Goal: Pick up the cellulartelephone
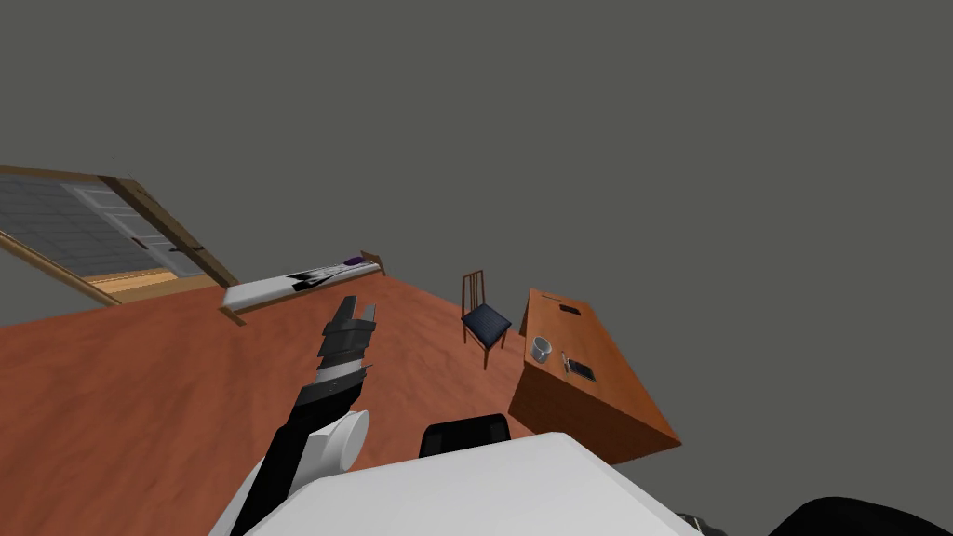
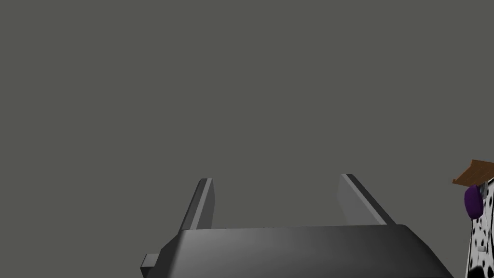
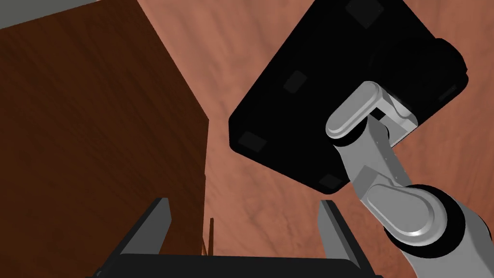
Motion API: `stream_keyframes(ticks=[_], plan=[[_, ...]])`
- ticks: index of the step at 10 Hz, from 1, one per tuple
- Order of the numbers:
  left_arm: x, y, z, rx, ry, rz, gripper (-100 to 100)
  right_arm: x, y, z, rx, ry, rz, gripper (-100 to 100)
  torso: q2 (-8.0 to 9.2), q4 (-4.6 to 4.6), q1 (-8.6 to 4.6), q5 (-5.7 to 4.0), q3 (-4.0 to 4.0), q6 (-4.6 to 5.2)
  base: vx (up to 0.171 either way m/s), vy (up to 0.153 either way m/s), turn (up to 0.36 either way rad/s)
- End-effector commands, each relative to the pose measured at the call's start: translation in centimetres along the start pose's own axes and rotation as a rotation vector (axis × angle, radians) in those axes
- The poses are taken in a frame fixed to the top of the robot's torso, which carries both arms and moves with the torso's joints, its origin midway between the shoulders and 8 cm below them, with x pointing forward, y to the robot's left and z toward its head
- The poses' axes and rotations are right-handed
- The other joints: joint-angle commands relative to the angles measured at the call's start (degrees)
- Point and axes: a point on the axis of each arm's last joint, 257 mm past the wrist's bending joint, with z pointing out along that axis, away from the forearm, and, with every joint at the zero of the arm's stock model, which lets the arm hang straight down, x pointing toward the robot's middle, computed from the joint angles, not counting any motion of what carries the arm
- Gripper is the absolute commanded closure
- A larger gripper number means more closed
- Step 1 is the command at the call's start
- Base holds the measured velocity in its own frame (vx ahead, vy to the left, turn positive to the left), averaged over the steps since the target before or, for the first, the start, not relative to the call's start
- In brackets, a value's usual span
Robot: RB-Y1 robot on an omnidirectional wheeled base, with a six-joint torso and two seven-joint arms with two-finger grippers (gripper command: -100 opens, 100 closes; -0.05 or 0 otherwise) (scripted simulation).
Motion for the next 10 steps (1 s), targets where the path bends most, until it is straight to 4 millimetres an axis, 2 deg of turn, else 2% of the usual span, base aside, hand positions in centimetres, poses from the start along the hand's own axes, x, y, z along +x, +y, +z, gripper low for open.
stream_keyframes(ticks=[1, 3, 5, 7, 8, 9, 10], plan=[[0.0, 0.0, 0.0, 0.000, 0.000, 0.000, 0, 2.0, -1.8, -1.7, 0.023, 0.060, -0.034, -100, 0.00, 0.00, 0.00, 0.00, 0.00, 0.00, 0.139, 0.013, 0.203], [0.0, 0.0, 0.0, 0.000, 0.000, 0.000, 0, 4.5, -4.7, -4.0, 0.059, 0.140, -0.083, -100, -0.33, -0.06, -0.02, 0.02, -0.18, -0.08, 0.255, -0.024, 0.333], [0.0, 0.0, 0.0, 0.000, 0.000, 0.000, 0, 6.1, -6.8, -5.7, 0.084, 0.195, -0.118, -100, -0.61, -0.13, -0.14, -0.02, -0.35, -0.06, 0.273, -0.048, 0.299], [0.0, 0.0, 0.0, 0.000, 0.000, 0.000, 0, 6.9, -8.3, -6.7, 0.099, 0.230, -0.148, -100, -0.46, -0.10, -0.05, -0.01, -0.27, -0.02, 0.218, -0.063, 0.255], [0.0, 0.0, 0.0, 0.000, 0.000, 0.000, 0, 6.7, -7.9, -6.3, 0.096, 0.219, -0.136, -100, -0.43, -0.09, -0.12, -0.03, -0.25, -0.06, 0.101, -0.047, 0.079], [0.0, 0.0, 0.0, 0.000, 0.000, 0.000, 0, 6.7, -8.0, -6.4, 0.097, 0.220, -0.140, 0, -0.05, -0.03, 0.03, -0.01, -0.05, 0.06, 0.020, -0.010, -0.006], [0.0, 0.0, 0.0, 0.000, 0.000, 0.000, 0, 6.8, -7.4, -5.2, 0.099, 0.215, -0.128, -100, 0.28, 0.06, 0.17, 0.02, 0.15, 0.07, -0.011, -0.024, 0.094]])
